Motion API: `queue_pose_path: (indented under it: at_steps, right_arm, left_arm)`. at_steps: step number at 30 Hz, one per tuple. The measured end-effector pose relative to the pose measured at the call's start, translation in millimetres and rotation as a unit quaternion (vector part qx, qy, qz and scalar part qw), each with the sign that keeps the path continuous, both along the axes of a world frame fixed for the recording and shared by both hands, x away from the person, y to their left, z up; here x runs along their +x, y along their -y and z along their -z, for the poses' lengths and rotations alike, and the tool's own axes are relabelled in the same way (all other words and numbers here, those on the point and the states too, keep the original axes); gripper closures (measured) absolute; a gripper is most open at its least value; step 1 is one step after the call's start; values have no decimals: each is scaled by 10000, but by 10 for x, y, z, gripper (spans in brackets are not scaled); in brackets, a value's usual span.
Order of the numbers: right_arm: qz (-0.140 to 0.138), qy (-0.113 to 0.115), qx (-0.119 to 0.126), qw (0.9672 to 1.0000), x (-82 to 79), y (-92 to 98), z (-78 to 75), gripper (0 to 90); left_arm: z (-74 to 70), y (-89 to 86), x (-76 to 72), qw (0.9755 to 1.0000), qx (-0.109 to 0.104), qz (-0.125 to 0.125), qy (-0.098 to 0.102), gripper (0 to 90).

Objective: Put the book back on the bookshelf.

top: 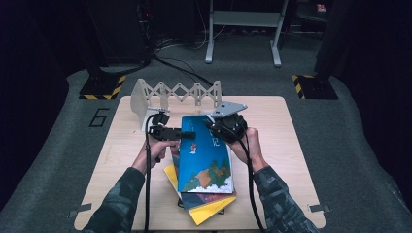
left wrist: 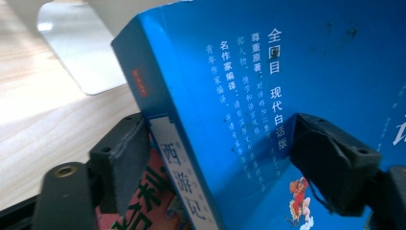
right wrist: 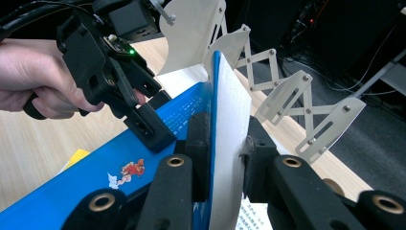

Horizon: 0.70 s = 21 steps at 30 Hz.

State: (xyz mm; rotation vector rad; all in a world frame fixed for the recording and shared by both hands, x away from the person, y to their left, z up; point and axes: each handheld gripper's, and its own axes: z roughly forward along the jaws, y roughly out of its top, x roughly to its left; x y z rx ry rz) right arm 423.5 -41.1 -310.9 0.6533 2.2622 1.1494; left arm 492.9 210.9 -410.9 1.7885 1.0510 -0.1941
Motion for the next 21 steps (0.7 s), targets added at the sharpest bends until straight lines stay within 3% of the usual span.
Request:
queue_pose_path:
  at_steps: [5,9,17,21]
  right_arm:
    - [28,-87,-8,10000,37,-28,94,766]
    - [45,-216,58,9997,87,-28,164,766]
    - [127,-489,218,9985,177,48,242,765]
    - [257,-614,245,9975,240,78,295,763]
  left_arm:
    - [71,-66,-15,9992,-72,-330,-232,360]
    - [125,-114,-31,9985,-162,-454,-267,401]
    - [132,-198,-76,9987,-213,-426,-191,434]
    - [115,-208,-101,9991,-186,-387,-57,442]
